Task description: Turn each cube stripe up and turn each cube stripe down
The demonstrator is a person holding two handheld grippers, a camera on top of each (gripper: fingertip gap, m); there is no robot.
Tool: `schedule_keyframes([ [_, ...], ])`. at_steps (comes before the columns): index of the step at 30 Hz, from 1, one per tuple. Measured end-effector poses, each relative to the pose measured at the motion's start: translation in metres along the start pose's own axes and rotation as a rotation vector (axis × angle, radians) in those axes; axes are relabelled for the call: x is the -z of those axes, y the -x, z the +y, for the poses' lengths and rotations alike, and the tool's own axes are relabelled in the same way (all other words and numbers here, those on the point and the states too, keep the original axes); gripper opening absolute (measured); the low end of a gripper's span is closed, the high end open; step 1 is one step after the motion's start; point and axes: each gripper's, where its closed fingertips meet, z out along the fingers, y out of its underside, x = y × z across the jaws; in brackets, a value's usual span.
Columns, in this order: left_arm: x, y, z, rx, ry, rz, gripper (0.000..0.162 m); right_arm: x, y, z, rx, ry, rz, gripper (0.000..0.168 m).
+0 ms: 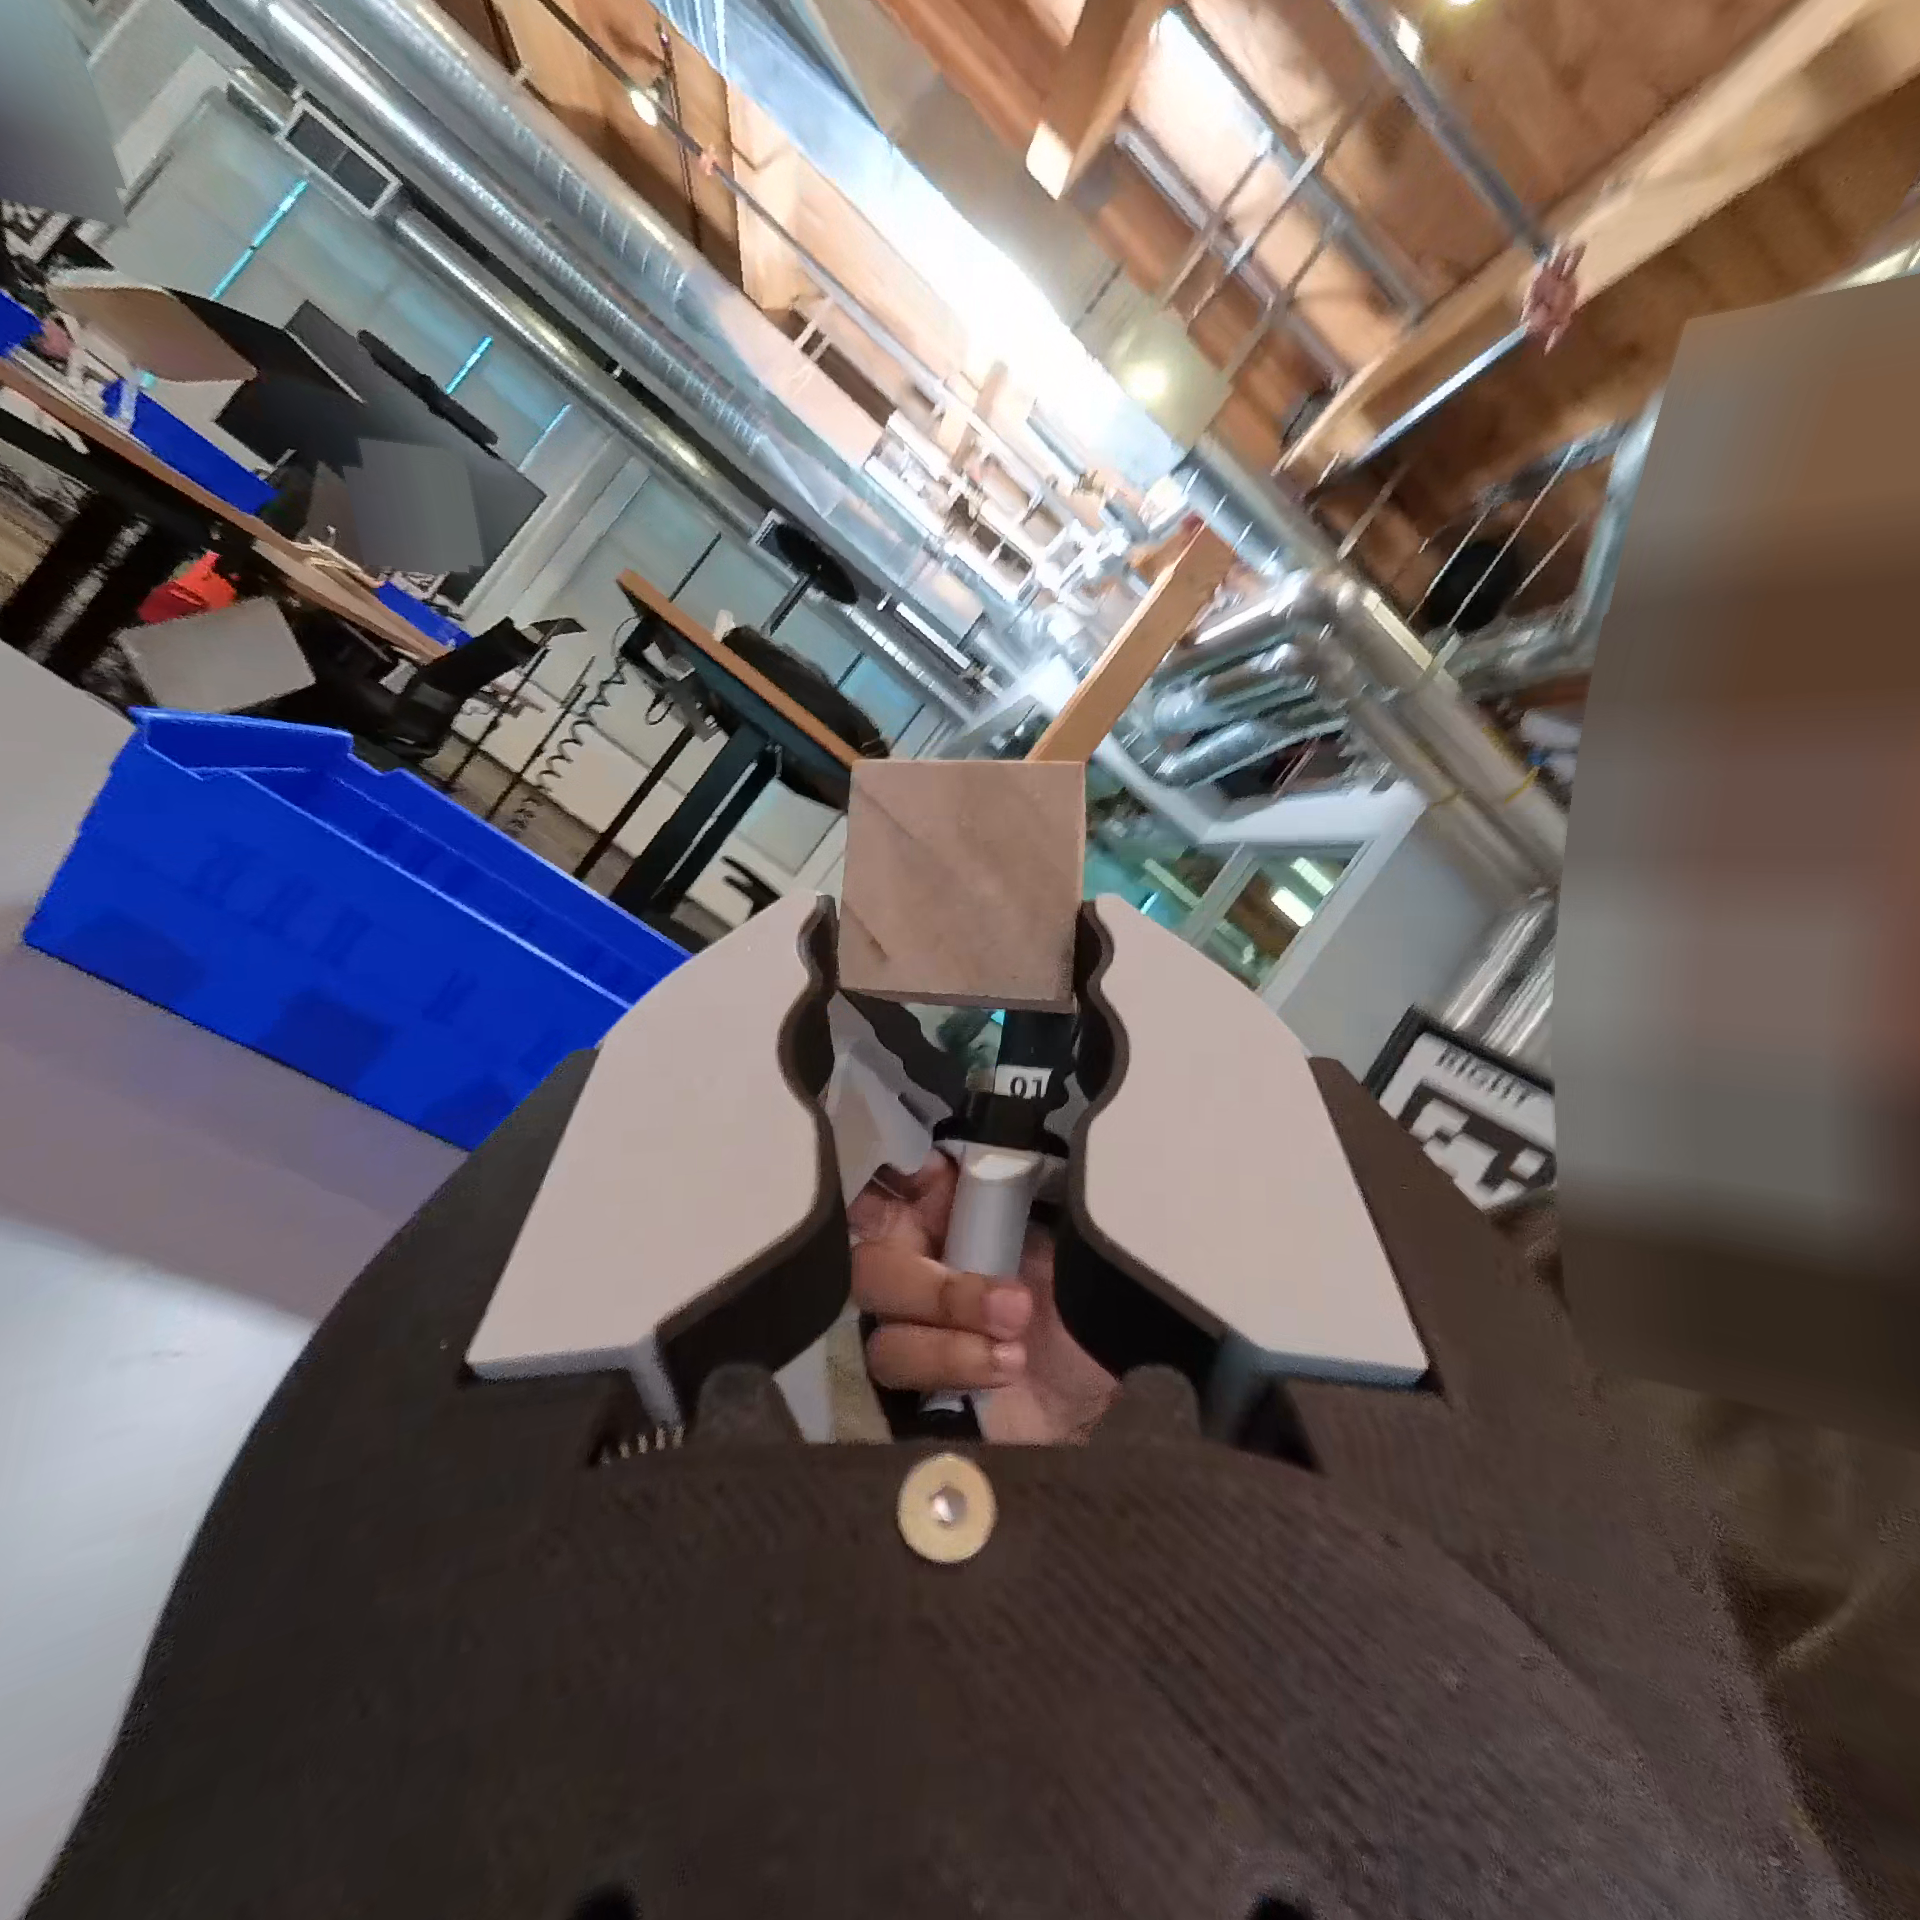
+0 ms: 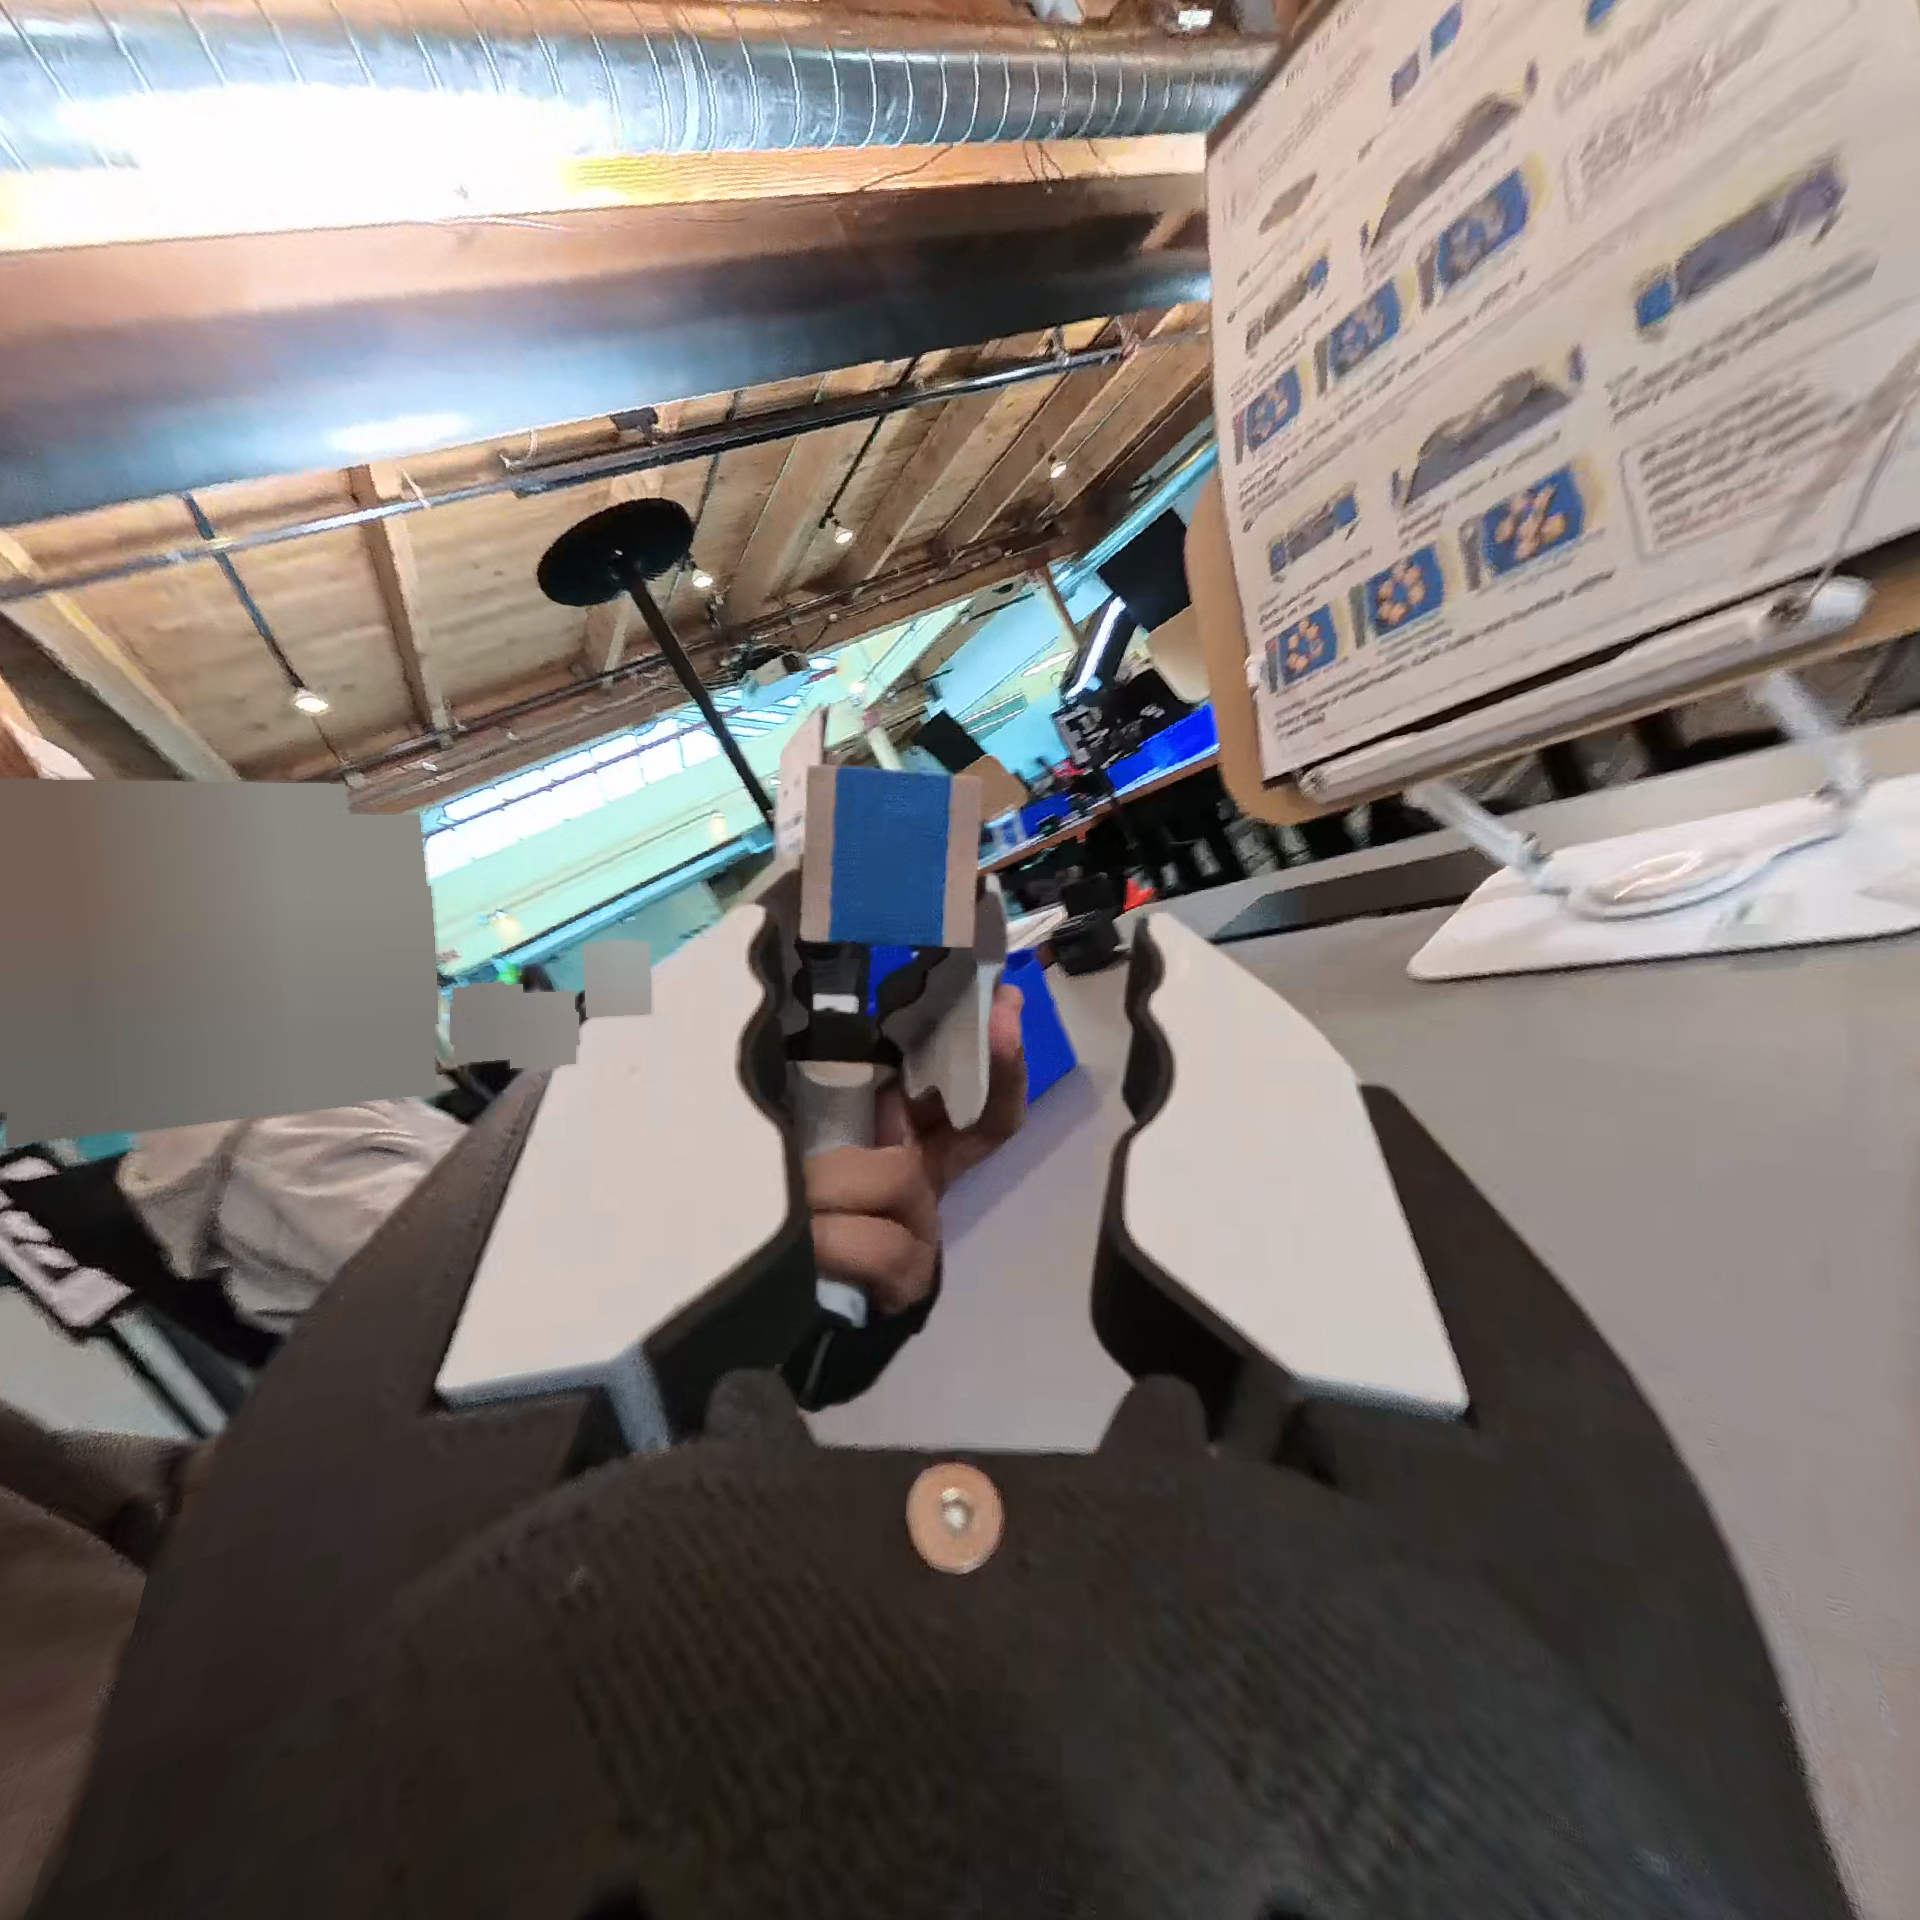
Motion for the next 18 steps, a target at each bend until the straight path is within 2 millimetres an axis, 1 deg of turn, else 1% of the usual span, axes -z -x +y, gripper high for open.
schedule_keyframes([
  [2,-0.003,0.000,0.010,-0.047,0.033,-0.023,0.044,-0.004,-0.003,0.011,-0.088,0.029,-0.019,0.066],
  [5,-0.006,0.005,0.022,0.007,0.028,-0.022,0.044,-0.010,-0.006,0.024,-0.155,0.068,-0.044,0.067],
  [7,-0.005,0.011,0.023,0.069,-0.016,-0.025,0.044,-0.011,-0.009,0.025,-0.148,0.068,-0.047,0.058],
  [9,-0.001,0.018,0.025,0.117,-0.045,-0.034,0.044,-0.012,-0.006,0.026,-0.100,0.091,-0.071,0.039],
  [11,0.004,0.024,0.025,0.140,-0.077,-0.038,0.044,-0.016,-0.007,0.031,-0.076,0.123,-0.067,0.040],
  [12,0.005,0.027,0.025,0.154,-0.084,-0.045,0.044,-0.017,-0.006,0.035,-0.080,0.142,-0.084,0.050],
  [13,0.007,0.030,0.025,0.155,-0.082,-0.057,0.044,-0.019,-0.006,0.039,-0.099,0.159,-0.092,0.055],
  [14,0.008,0.032,0.026,0.153,-0.078,-0.059,0.044,-0.020,-0.007,0.041,-0.126,0.166,-0.099,0.055],
  [16,0.008,0.034,0.028,0.170,-0.061,-0.041,0.044,-0.022,-0.009,0.045,-0.187,0.179,-0.106,0.052],
  [18,0.006,0.034,0.031,0.184,-0.047,-0.024,0.044,-0.023,-0.013,0.052,-0.210,0.205,-0.089,0.043],
])
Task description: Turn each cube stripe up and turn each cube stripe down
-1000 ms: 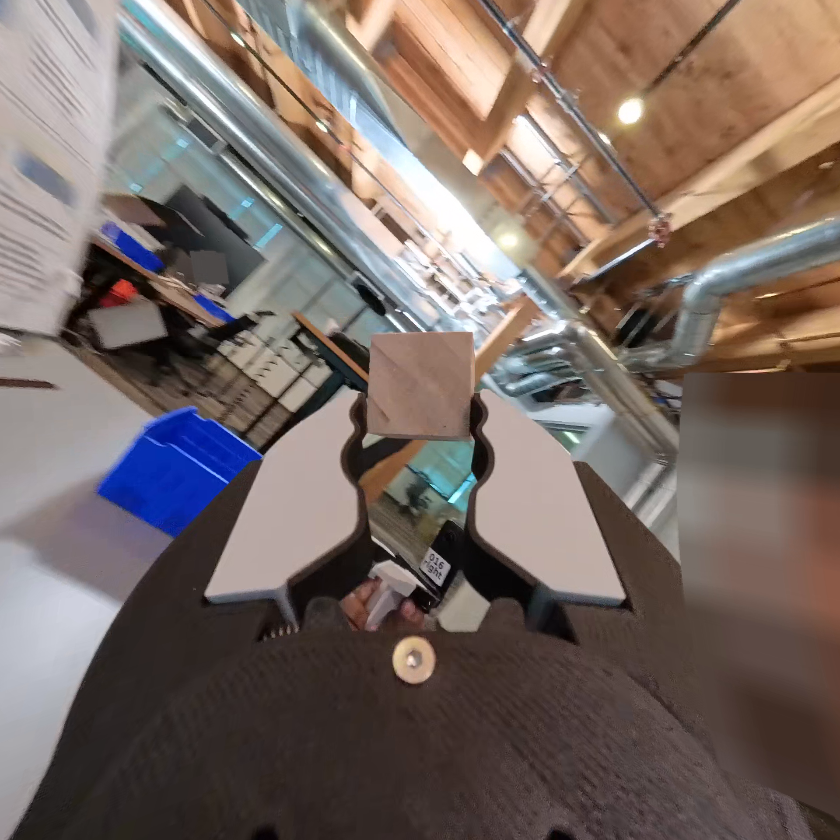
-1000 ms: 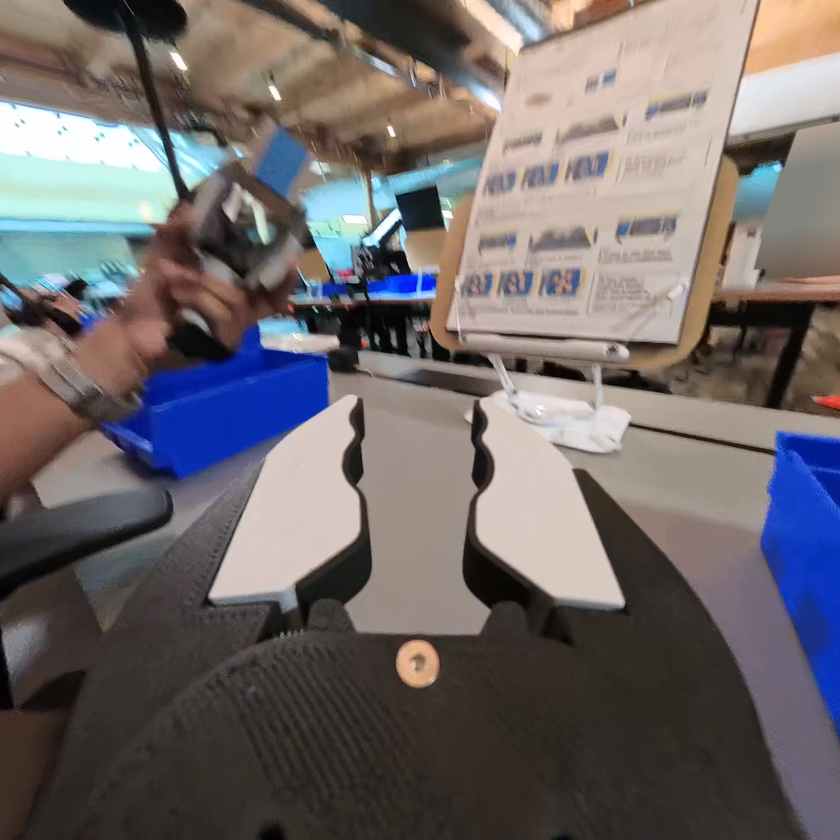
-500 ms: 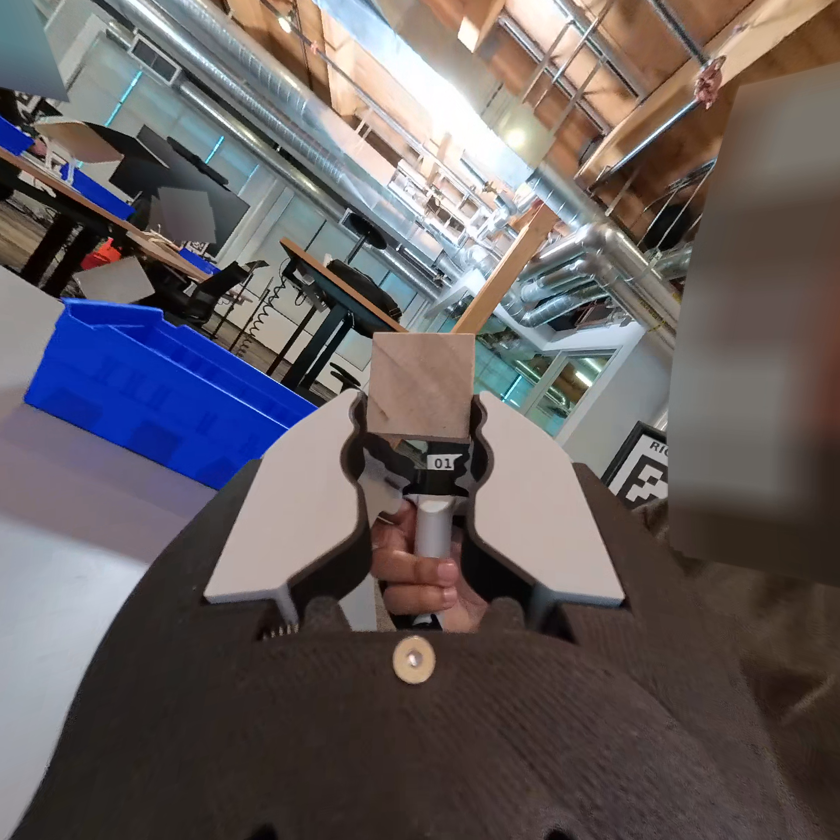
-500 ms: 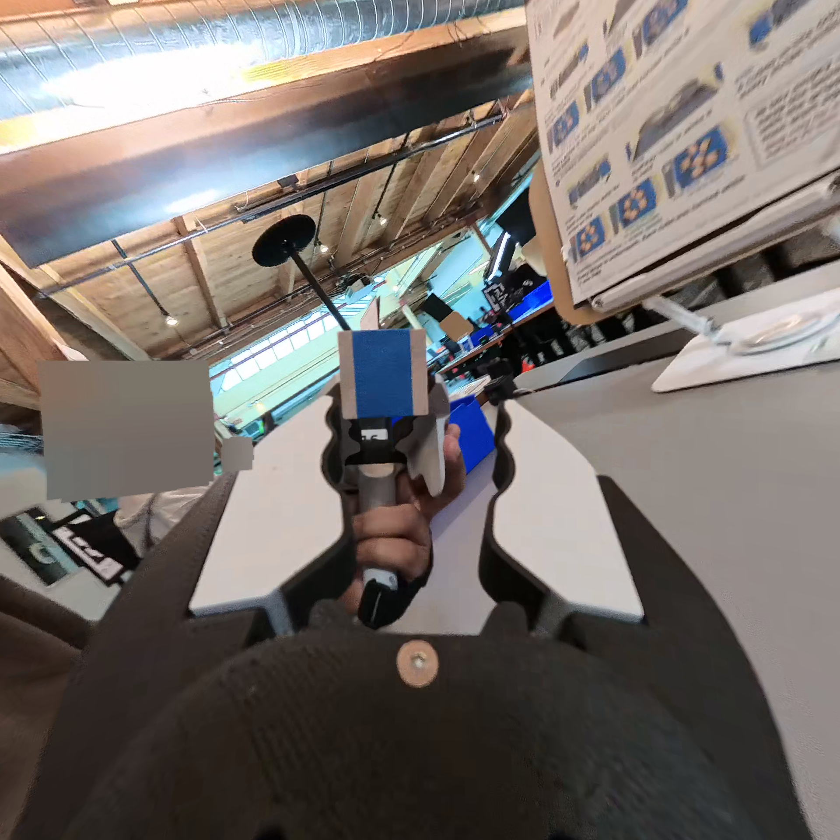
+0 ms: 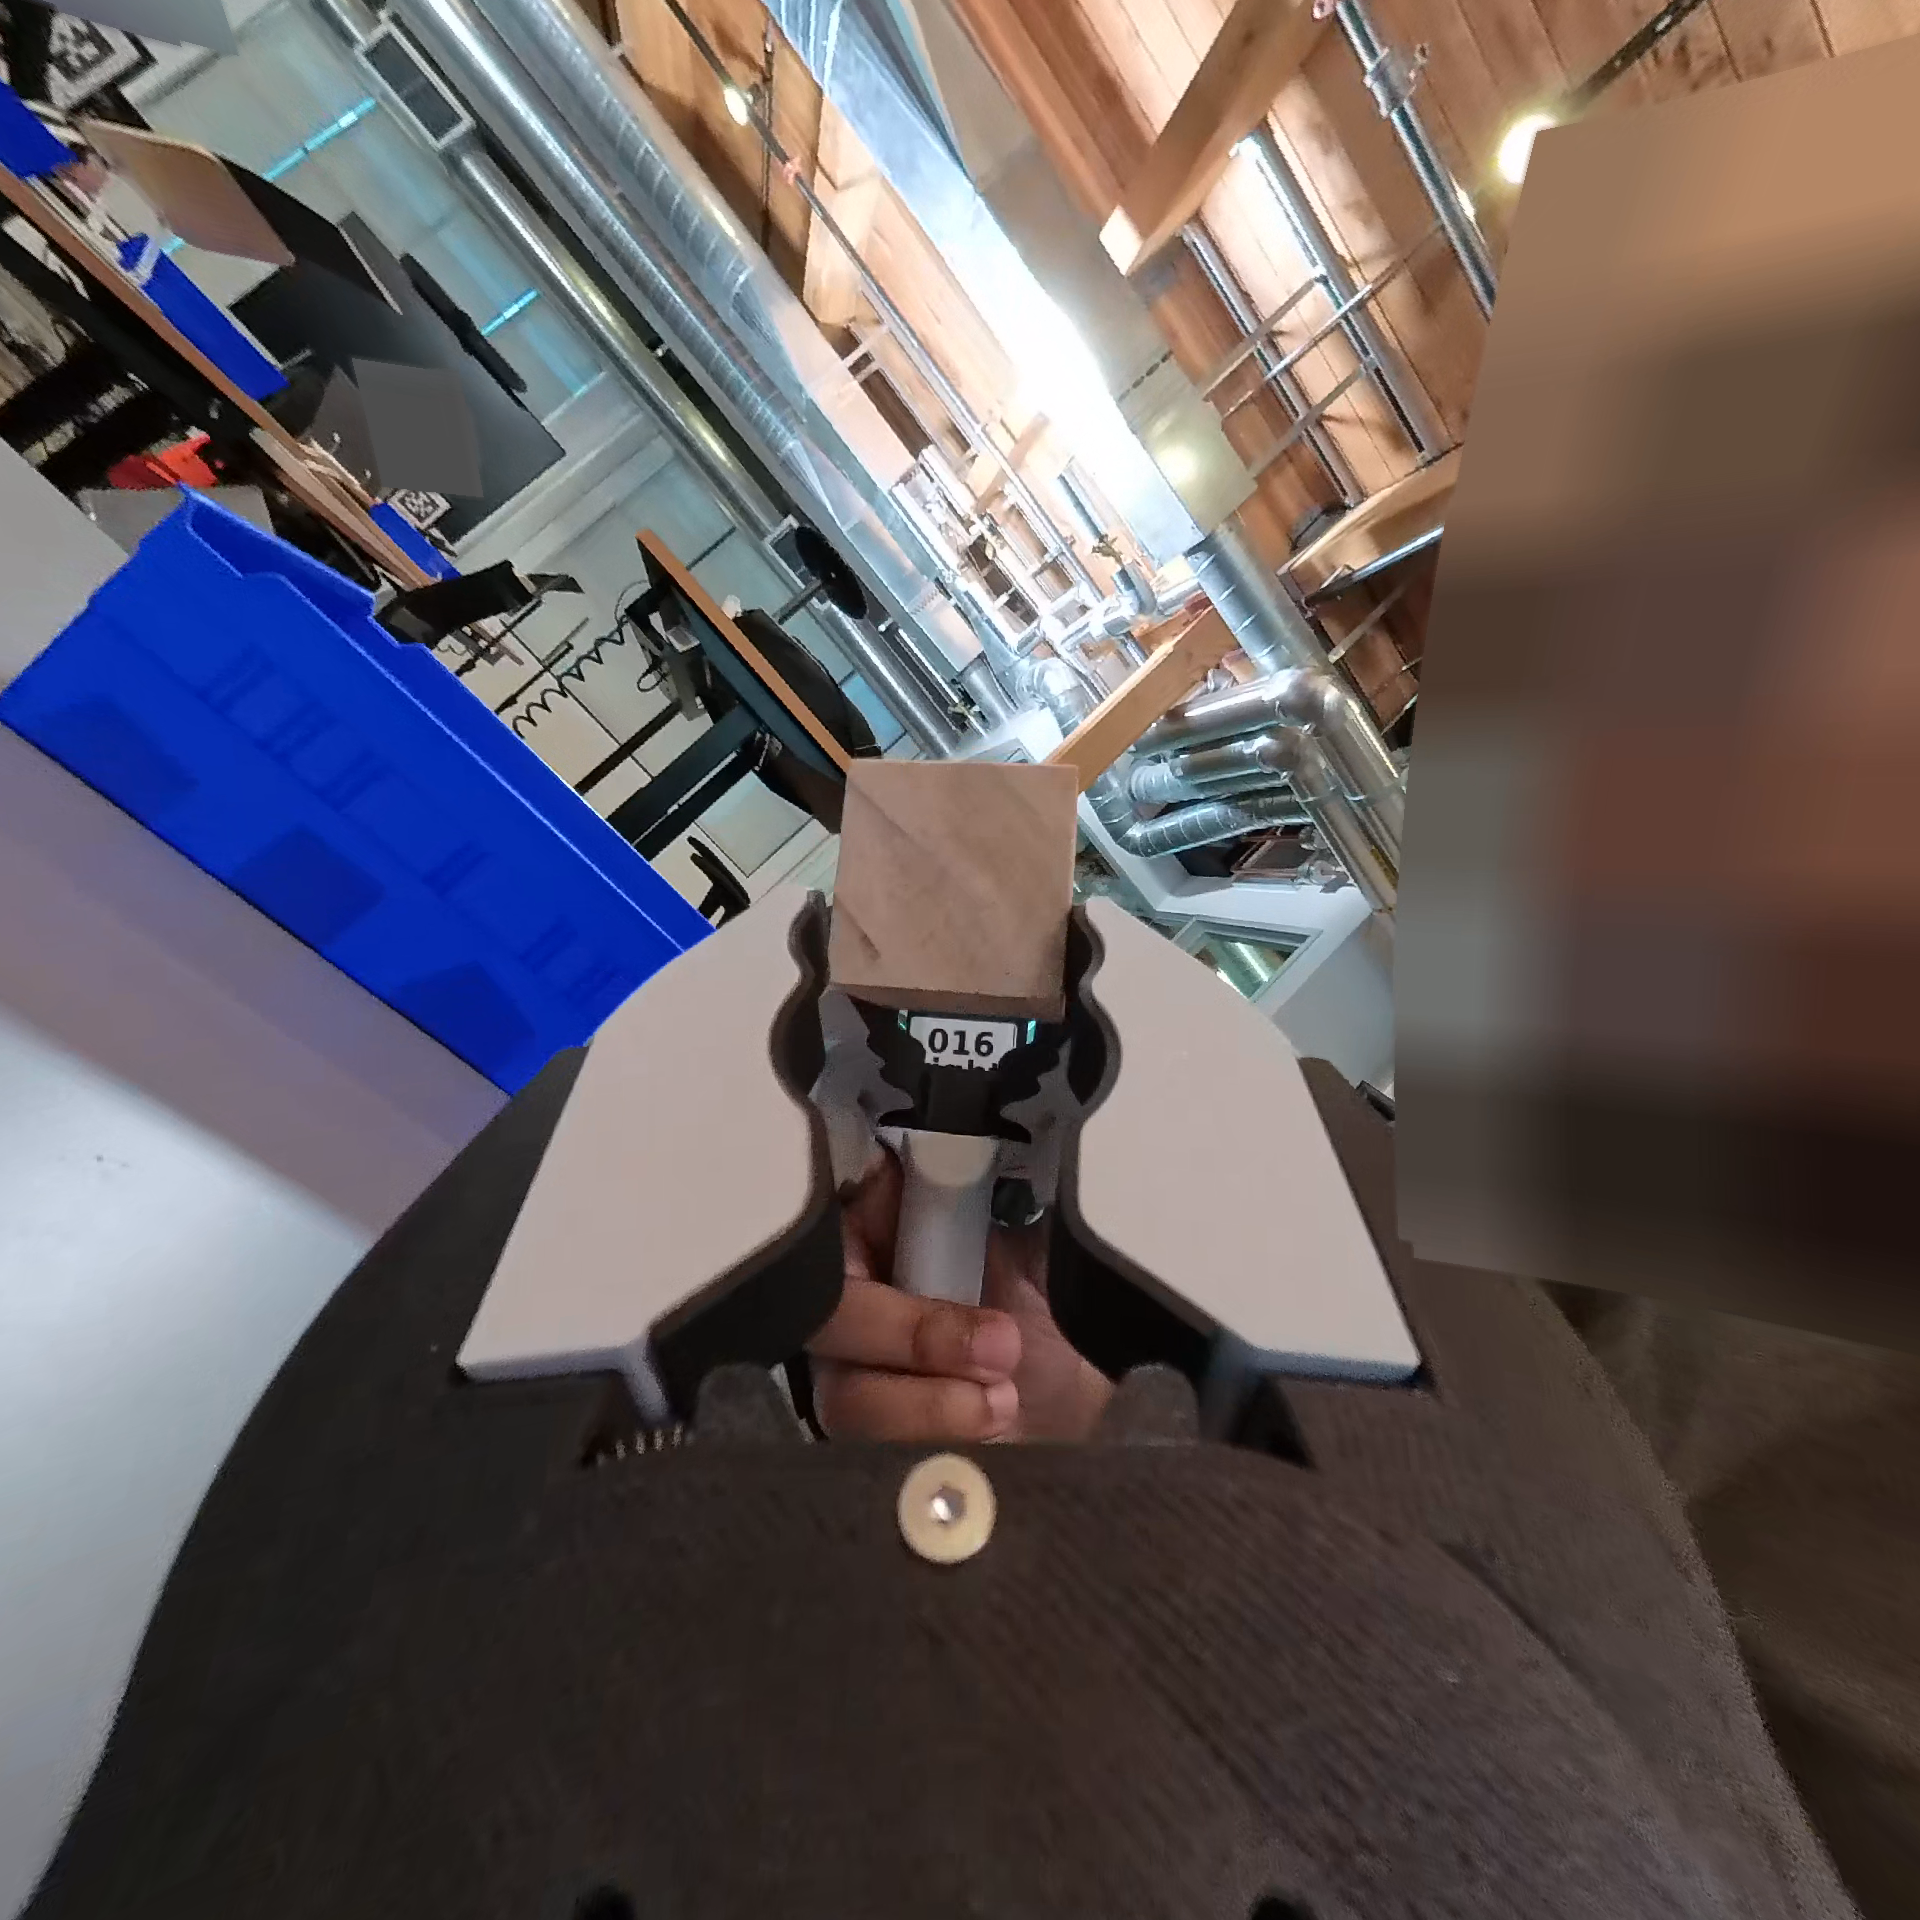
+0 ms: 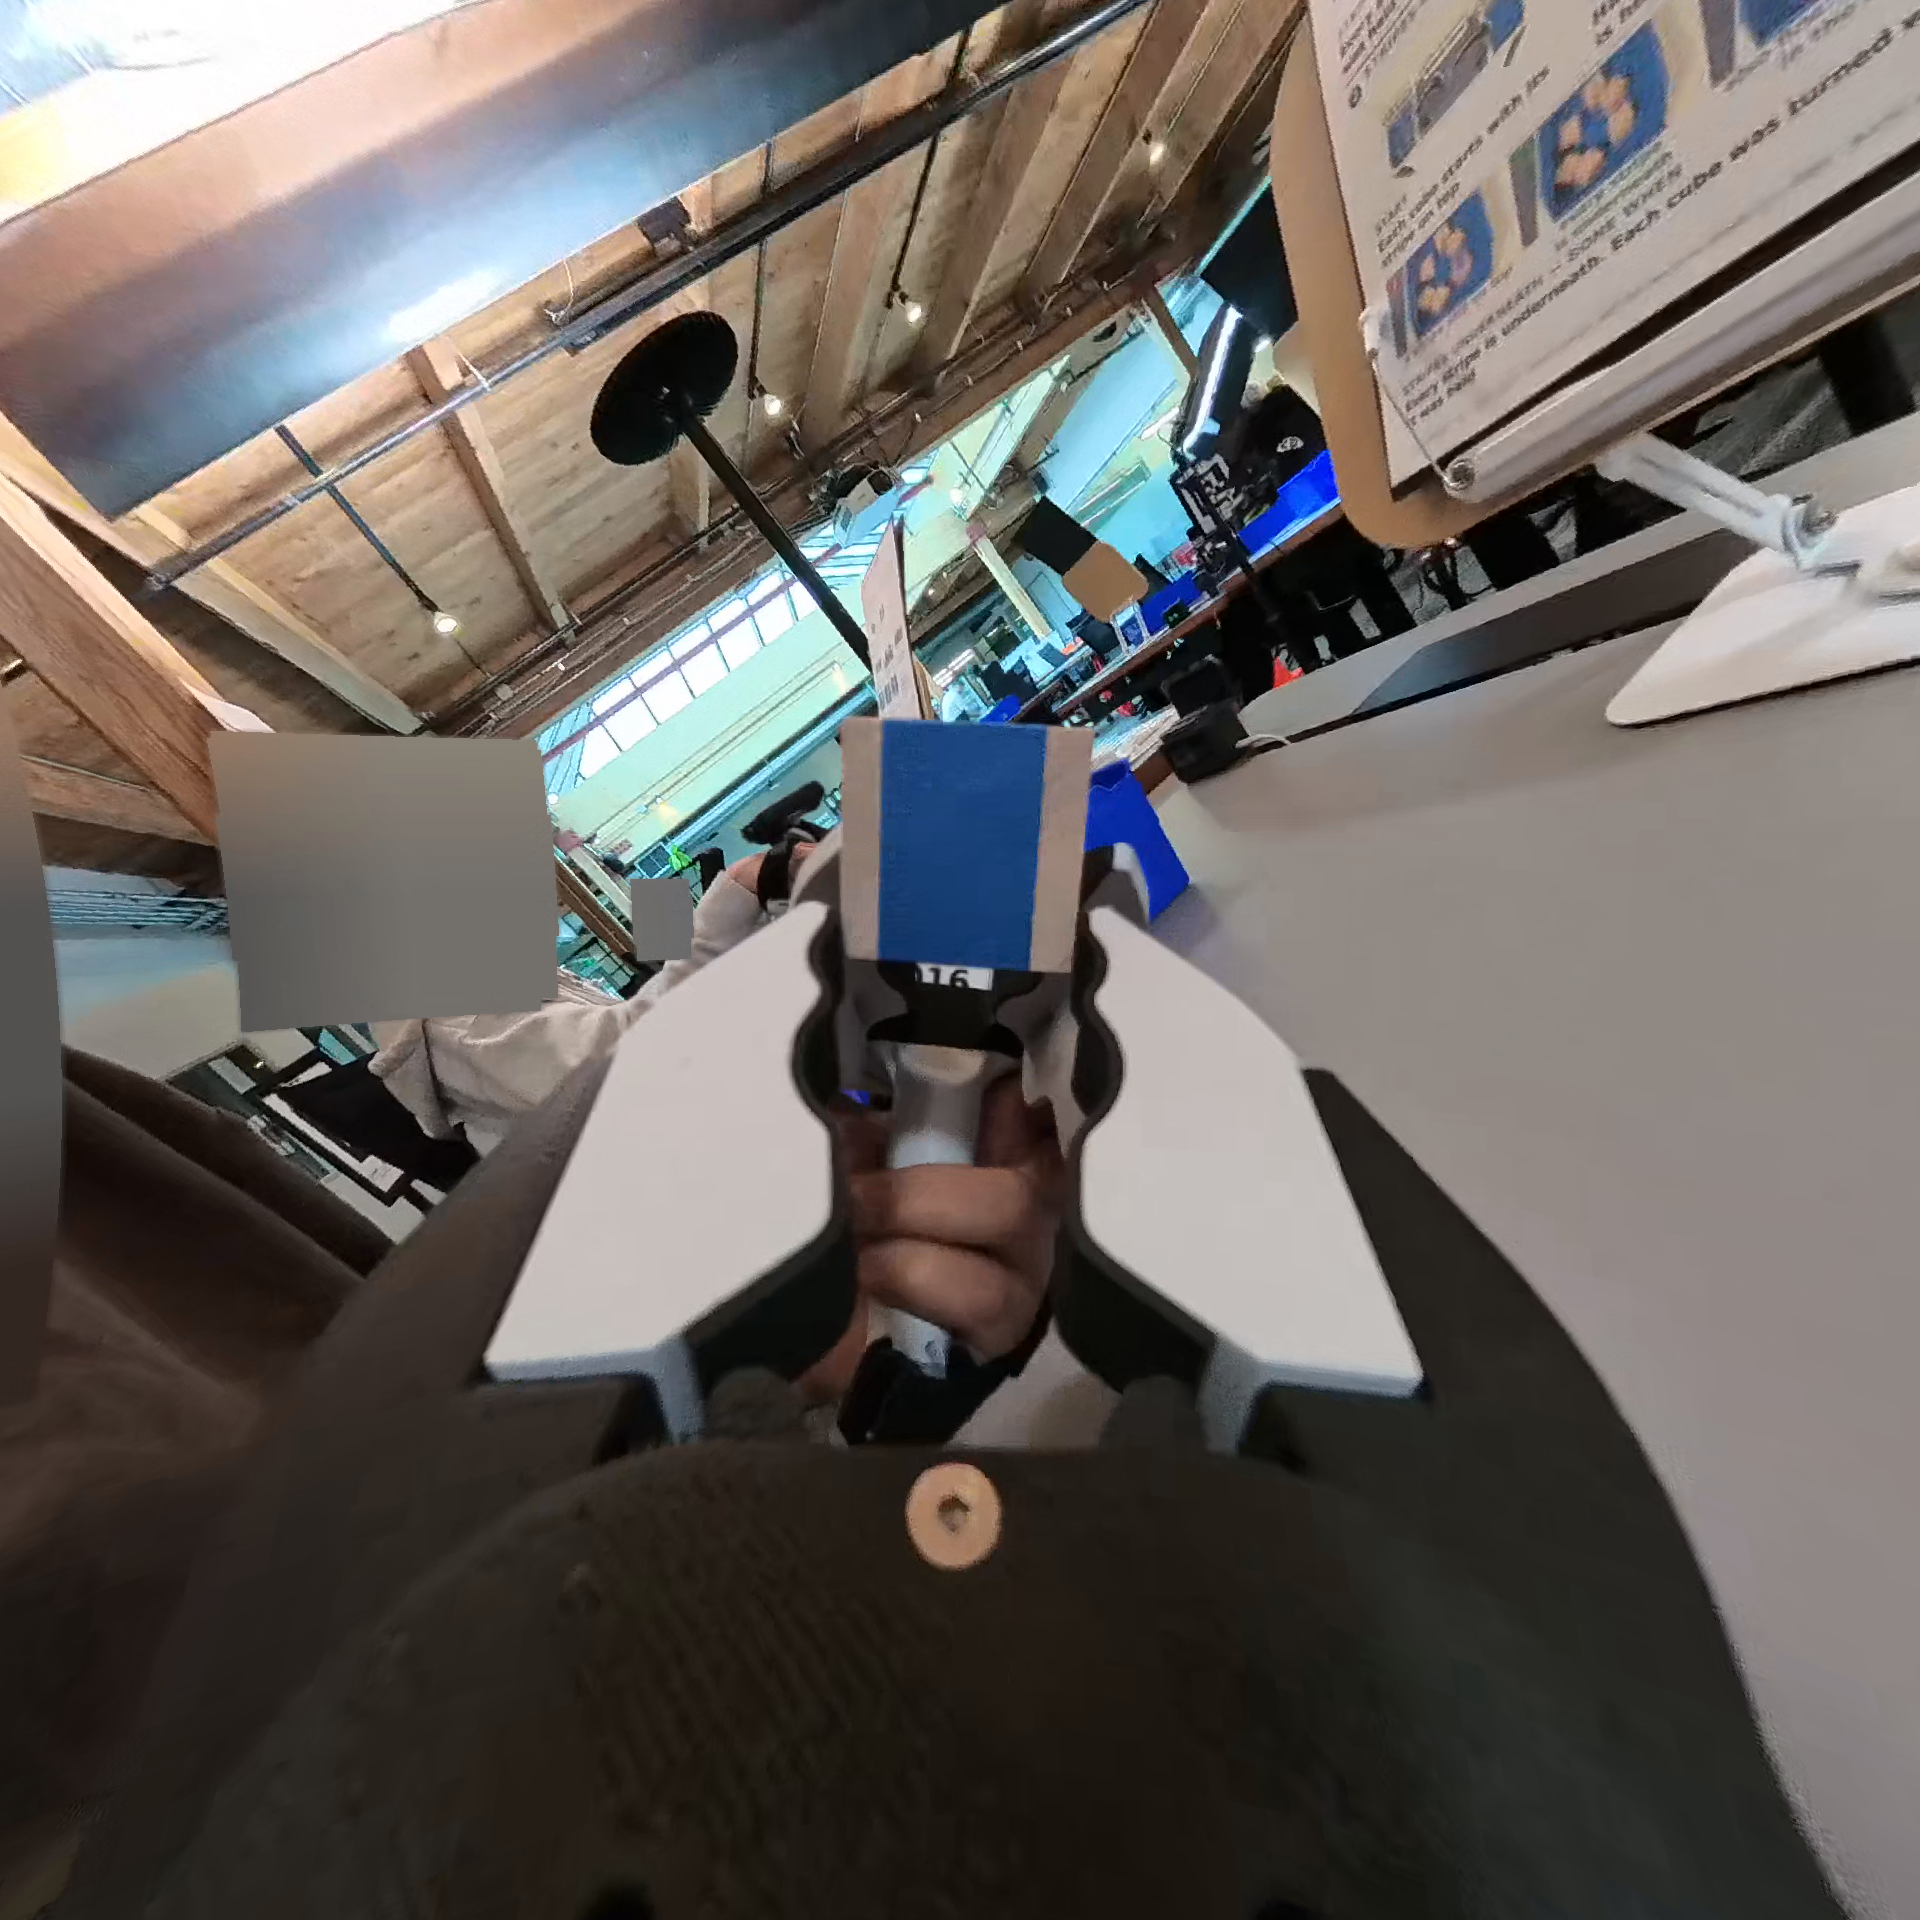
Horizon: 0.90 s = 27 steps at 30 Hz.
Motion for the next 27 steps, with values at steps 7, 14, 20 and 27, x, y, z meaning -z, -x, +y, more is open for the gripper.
schedule_keyframes([
  [7,0.000,0.008,0.003,0.091,0.016,0.014,0.044,0.002,-0.008,-0.002,0.010,0.020,0.030,0.043],
  [14,0.004,0.010,0.003,0.111,0.047,-0.001,0.045,0.022,-0.013,-0.038,0.115,-0.031,0.054,0.042],
  [20,0.002,0.016,0.014,0.170,0.109,-0.031,0.045,0.078,-0.023,-0.140,0.359,-0.124,0.238,0.043],
  [27,-0.007,0.005,0.045,0.349,0.250,0.069,0.049,0.205,-0.121,-0.202,0.457,0.013,0.764,0.043],
])
